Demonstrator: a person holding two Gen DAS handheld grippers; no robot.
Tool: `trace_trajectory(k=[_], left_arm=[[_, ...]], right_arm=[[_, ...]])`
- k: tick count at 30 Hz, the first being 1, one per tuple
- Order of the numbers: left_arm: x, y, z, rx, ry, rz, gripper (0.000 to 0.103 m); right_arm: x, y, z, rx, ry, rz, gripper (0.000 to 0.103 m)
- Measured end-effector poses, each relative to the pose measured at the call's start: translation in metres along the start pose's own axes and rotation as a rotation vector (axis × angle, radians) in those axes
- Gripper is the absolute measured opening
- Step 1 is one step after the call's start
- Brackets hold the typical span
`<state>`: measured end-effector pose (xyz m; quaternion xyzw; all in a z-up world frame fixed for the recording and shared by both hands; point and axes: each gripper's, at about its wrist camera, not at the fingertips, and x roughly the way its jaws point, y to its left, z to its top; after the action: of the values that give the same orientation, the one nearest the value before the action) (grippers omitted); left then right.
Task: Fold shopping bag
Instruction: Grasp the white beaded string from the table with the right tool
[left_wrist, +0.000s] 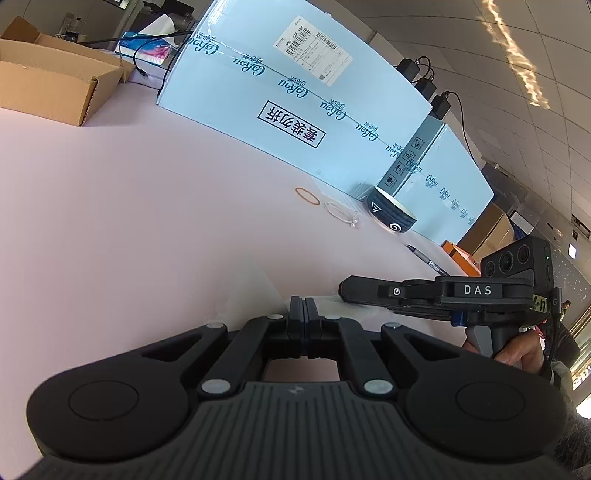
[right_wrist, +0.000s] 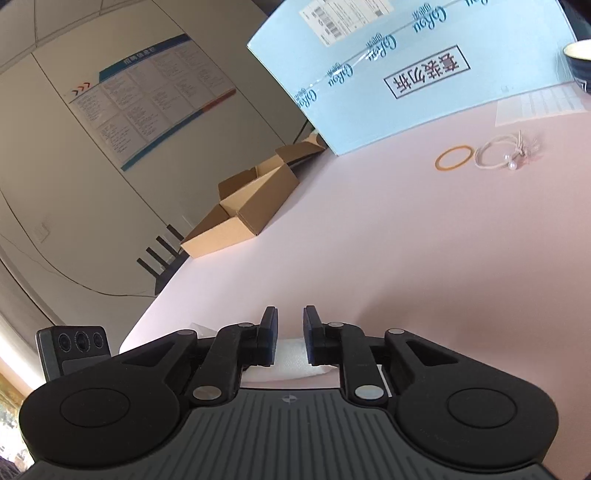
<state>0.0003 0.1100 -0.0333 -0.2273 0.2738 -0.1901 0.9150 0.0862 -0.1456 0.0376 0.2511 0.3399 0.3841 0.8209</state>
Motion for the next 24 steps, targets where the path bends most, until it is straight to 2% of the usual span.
trace_trajectory(k=[3,5,9,12,16,17,24], left_arm=[[0.0,0.001,0.0,-0.001,0.001,-0.001,0.002],[0.0,0.0,0.0,0.002,0.0,0.0,0.002],[-0.001,0.001,-0.001,-0.003,-0.006,-0.005,0.002],[-0.001,0.003,-0.001,-0.011,-0.009,-0.012,0.002],[-0.001,0.005,-0.001,-0.025,-0.01,-0.022,0.002],[-0.001,0.006,-0.001,-0.034,-0.01,-0.026,0.002],[-0.001,0.01,0.0,-0.06,-0.014,-0.044,0.002]], right_arm=[[-0.026,0.005,0.013,-0.077,-0.118,-0.079,0.016],[-0.043,0.006,0.024,-0.163,-0.188,-0.198,0.016],[-0.063,-0.012,0.039,-0.228,-0.216,-0.417,0.02],[-0.072,-0.031,0.042,-0.196,-0.187,-0.504,0.02],[-0.069,-0.048,0.049,-0.161,-0.163,-0.553,0.022],[-0.063,-0.05,0.052,-0.154,-0.161,-0.547,0.025],[-0.012,-0.073,0.081,-0.071,-0.117,-0.539,0.025]])
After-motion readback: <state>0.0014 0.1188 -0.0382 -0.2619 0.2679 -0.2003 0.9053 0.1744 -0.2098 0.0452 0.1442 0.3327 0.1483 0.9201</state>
